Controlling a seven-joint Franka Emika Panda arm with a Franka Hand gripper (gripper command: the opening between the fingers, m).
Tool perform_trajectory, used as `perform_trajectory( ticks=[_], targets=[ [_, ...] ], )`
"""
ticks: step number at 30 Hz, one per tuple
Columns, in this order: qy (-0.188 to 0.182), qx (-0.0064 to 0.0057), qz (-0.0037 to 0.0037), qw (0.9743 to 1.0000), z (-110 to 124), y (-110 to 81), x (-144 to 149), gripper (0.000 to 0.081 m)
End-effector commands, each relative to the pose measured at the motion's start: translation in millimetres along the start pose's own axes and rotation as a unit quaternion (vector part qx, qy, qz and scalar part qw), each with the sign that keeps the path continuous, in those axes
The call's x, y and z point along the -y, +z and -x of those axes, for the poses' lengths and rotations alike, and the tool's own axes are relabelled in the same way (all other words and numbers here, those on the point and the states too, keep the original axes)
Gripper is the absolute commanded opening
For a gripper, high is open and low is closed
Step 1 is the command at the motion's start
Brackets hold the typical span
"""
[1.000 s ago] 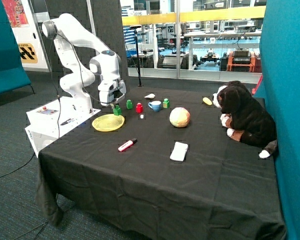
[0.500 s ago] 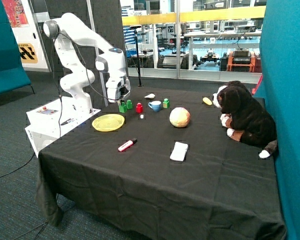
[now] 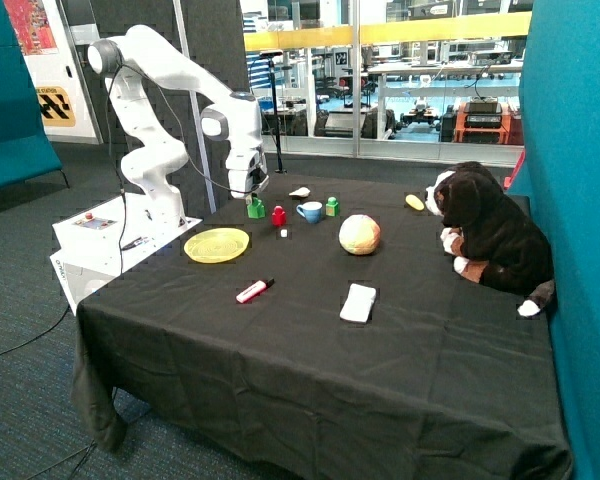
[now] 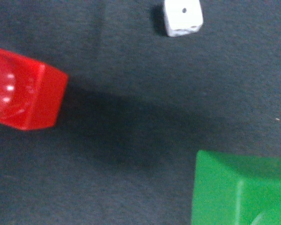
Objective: Stack green blocks
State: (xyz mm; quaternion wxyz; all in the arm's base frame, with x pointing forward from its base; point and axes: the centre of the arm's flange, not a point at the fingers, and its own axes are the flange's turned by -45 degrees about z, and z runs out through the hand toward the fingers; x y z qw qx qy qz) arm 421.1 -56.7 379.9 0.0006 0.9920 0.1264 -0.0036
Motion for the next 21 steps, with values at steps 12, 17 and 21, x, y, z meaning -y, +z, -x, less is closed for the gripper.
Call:
perform_trajectory(
  ticks=[12,17,21],
  targets=[
    [-0.061,-0.0037,0.00013,0.9981,-5.4,-7.6,52.3,0.0000],
    [-0.077,-0.0037,0.00019,0.9971,-5.7,-7.7,64.0,0.0000],
    [-0.088,-0.0037,0.00023,0.9961,-5.9,-6.9,70.9,0.0000]
  ],
)
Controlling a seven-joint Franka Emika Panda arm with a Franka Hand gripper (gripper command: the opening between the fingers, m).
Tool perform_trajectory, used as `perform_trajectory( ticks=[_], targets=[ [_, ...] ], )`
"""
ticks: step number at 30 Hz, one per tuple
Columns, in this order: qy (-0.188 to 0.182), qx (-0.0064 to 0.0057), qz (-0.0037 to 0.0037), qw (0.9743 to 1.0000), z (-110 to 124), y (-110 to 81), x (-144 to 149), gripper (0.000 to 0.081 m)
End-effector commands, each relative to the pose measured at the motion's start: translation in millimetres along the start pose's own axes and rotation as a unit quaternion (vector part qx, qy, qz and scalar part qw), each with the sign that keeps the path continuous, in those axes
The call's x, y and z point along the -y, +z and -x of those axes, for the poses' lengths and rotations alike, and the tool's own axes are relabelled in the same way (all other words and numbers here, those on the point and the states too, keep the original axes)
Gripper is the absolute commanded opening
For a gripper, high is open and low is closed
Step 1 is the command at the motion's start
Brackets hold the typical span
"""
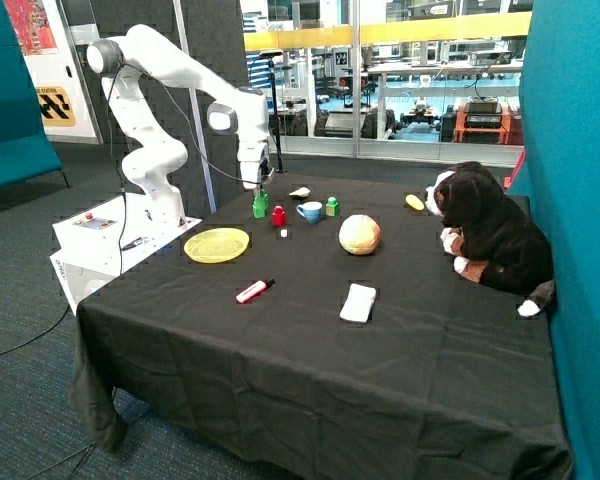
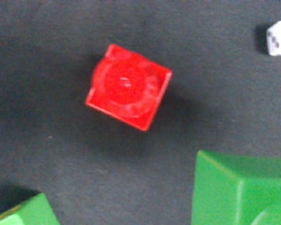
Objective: Stack green blocks
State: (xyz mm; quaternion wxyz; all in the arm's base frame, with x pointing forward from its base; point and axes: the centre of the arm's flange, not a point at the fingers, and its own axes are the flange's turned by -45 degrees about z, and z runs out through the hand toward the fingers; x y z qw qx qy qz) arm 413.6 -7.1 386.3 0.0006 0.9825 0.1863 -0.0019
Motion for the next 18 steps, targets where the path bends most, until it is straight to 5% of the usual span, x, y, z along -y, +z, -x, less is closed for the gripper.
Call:
perform_trajectory(
  ticks=[1,18],
  targets=[
    [-0.031,-0.0020,-0.00015,0.9995,-3.6,-0.2,22.6,0.0000],
    [-0.078,-0.0020,-0.00005,0.9969,-16.2,0.5,52.2,0.0000]
  ],
)
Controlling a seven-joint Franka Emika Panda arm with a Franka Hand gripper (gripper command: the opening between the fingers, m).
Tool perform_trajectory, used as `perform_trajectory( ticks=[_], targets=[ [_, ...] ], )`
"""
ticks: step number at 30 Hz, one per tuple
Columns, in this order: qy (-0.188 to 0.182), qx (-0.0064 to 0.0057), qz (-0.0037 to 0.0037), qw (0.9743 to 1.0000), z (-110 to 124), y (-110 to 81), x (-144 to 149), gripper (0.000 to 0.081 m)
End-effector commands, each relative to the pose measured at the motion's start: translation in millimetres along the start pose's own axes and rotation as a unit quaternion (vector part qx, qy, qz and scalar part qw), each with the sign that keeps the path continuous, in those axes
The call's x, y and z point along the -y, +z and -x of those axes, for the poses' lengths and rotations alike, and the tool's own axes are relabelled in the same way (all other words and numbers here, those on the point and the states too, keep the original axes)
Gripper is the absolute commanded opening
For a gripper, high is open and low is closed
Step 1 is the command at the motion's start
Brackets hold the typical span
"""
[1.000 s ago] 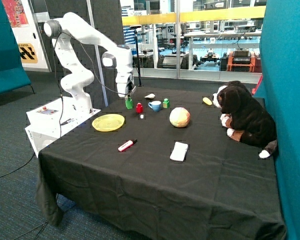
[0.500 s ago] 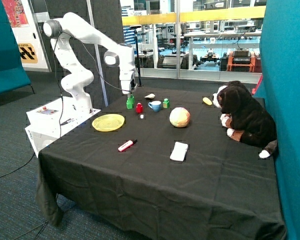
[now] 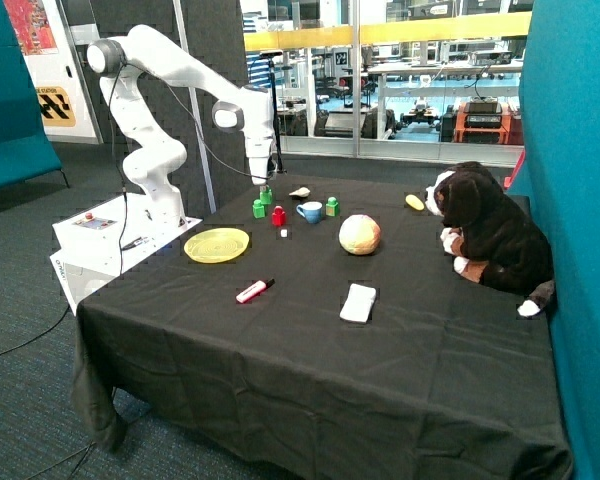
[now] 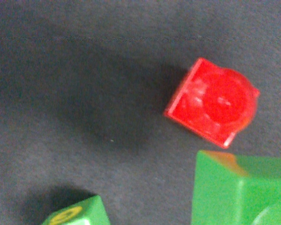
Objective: Stack green blocks
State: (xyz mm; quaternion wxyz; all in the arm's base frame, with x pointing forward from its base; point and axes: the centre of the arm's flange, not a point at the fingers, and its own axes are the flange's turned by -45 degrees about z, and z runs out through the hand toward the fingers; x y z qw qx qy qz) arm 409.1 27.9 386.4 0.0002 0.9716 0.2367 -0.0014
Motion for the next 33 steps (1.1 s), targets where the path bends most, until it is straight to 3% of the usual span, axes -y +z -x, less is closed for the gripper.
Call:
perform_trajectory(
  ticks=[1,33],
  targets=[
    [-0.028,-0.0014,0.00020,0.9996,-9.7,0.5,18.8,0.0000],
    [-0.051,-0.0014,0.00023,0.9987,6.4,-2.5,29.5,0.0000]
  ],
)
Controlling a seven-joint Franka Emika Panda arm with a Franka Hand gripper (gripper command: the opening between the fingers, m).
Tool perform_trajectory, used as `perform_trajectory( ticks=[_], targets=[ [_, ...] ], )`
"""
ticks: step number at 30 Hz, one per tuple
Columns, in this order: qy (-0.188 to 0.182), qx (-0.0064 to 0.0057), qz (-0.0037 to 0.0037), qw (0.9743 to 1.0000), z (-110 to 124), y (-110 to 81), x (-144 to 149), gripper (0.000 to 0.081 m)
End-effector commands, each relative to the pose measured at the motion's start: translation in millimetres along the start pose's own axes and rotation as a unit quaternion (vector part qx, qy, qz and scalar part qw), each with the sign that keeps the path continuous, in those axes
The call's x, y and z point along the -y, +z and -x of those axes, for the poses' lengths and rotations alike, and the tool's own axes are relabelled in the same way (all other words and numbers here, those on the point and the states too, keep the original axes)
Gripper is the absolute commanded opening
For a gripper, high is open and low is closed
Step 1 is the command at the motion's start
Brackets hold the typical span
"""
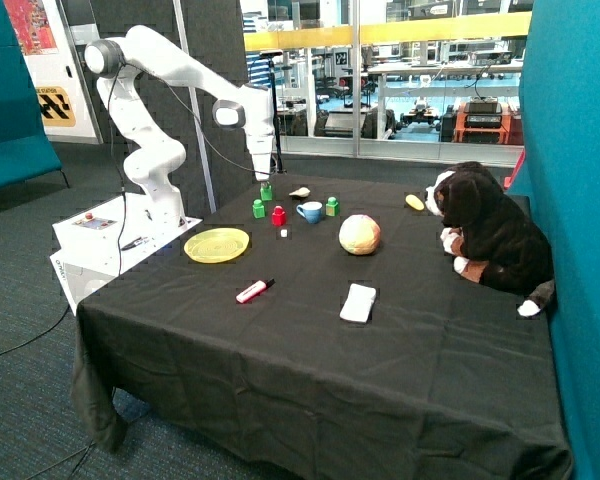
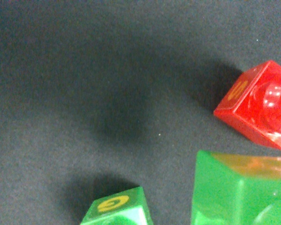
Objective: Stack green blocks
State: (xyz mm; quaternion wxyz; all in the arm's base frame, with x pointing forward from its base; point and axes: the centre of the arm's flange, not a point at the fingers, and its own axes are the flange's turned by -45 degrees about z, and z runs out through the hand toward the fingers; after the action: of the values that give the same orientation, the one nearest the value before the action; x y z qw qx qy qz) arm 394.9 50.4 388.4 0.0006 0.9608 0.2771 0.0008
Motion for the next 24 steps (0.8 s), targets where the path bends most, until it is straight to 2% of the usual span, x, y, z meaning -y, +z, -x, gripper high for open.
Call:
perform_trajectory(
  ticks=[1,14,17,24],
  targets=[
    [-0.013,0.0006,-0.00085,0.9999,3.6,0.2,4.6,0.0000],
    [0.028,0.0006,-0.00083,0.9996,16.2,4.8,21.2,0.0000],
    [0.048,0.0007,-0.00081,0.9988,21.6,1.0,24.7,0.0000],
    [0.070,0.0007,-0.00080,0.9975,32.7,-3.9,30.1,0.0000]
  ],
)
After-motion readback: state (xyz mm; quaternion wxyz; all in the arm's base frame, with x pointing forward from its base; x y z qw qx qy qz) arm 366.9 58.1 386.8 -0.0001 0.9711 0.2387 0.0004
